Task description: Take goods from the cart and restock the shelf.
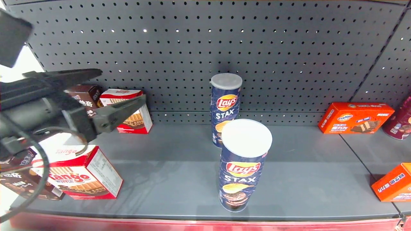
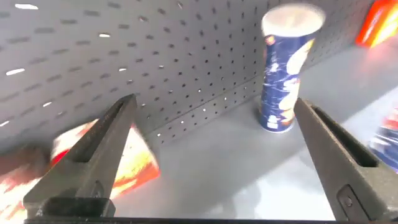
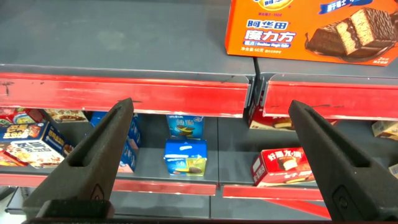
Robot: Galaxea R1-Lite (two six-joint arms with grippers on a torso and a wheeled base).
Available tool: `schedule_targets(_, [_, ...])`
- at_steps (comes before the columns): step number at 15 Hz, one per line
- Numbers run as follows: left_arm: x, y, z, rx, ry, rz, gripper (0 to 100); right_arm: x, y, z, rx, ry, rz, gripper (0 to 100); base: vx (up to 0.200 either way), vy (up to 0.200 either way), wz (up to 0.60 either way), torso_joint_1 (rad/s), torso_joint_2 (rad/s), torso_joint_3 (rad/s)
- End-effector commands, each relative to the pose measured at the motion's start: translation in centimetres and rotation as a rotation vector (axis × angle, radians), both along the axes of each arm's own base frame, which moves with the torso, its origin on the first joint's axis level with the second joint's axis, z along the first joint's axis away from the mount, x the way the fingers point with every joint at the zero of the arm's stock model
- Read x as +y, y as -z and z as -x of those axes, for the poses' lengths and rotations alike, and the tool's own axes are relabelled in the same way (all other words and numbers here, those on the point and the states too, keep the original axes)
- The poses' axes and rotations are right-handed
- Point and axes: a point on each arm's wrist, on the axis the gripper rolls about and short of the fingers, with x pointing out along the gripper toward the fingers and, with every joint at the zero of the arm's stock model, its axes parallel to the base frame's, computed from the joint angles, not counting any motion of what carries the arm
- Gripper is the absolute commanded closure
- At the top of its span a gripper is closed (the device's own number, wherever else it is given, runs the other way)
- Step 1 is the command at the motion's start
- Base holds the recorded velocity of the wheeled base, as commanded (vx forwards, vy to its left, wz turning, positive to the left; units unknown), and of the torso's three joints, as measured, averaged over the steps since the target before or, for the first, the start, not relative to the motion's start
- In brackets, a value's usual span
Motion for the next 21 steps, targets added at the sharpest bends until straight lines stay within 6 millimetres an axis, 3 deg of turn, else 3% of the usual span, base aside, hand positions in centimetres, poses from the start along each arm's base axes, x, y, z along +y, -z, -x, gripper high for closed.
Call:
schedule_targets(1, [4.1, 1.1, 7.7, -0.088, -0.036, 0.108, 0, 0.0, 0.0, 0.0, 0.001, -0.001, 0.000, 0, 0.000, 0.000, 0.00, 0.000, 0.00, 0.000])
schedule_targets(3, [6.4, 4.6, 10.5, -0.088, -0.192, 0.117, 0, 0.0, 0.0, 0.0, 0.001, -0.001, 0.000, 0, 0.000, 0.000, 0.00, 0.000, 0.00, 0.000])
schedule_targets(4, [6.6, 5.4, 10.8, -0.081, -0.215, 0.114, 0, 0.0, 0.0, 0.0, 0.001, -0.001, 0.000, 0, 0.000, 0.000, 0.00, 0.000, 0.00, 0.000])
schedule_targets(6, [7.7, 9.9, 13.6, -0.082, -0.383, 0.131, 0, 0.0, 0.0, 0.0, 0.001, -0.001, 0.000, 0, 0.000, 0.000, 0.00, 0.000, 0.00, 0.000])
schedule_targets(9, [7.8, 16.1, 15.7, -0.069, -0.480, 0.116, 0, 0.0, 0.0, 0.0, 0.001, -0.001, 0.000, 0, 0.000, 0.000, 0.00, 0.000, 0.00, 0.000])
schedule_targets(12, [7.6, 19.3, 17.3, 0.036, -0.466, 0.091, 0, 0.0, 0.0, 0.0, 0.001, -0.001, 0.000, 0, 0.000, 0.000, 0.00, 0.000, 0.00, 0.000])
schedule_targets(14, [7.6, 20.3, 17.6, 0.093, -0.454, 0.084, 0, 0.0, 0.0, 0.0, 0.001, -0.001, 0.000, 0, 0.000, 0.000, 0.00, 0.000, 0.00, 0.000])
schedule_targets(21, [7.7, 21.2, 18.2, 0.093, -0.406, 0.096, 0, 0.0, 0.0, 0.0, 0.001, -0.001, 0.000, 0, 0.000, 0.000, 0.00, 0.000, 0.00, 0.000])
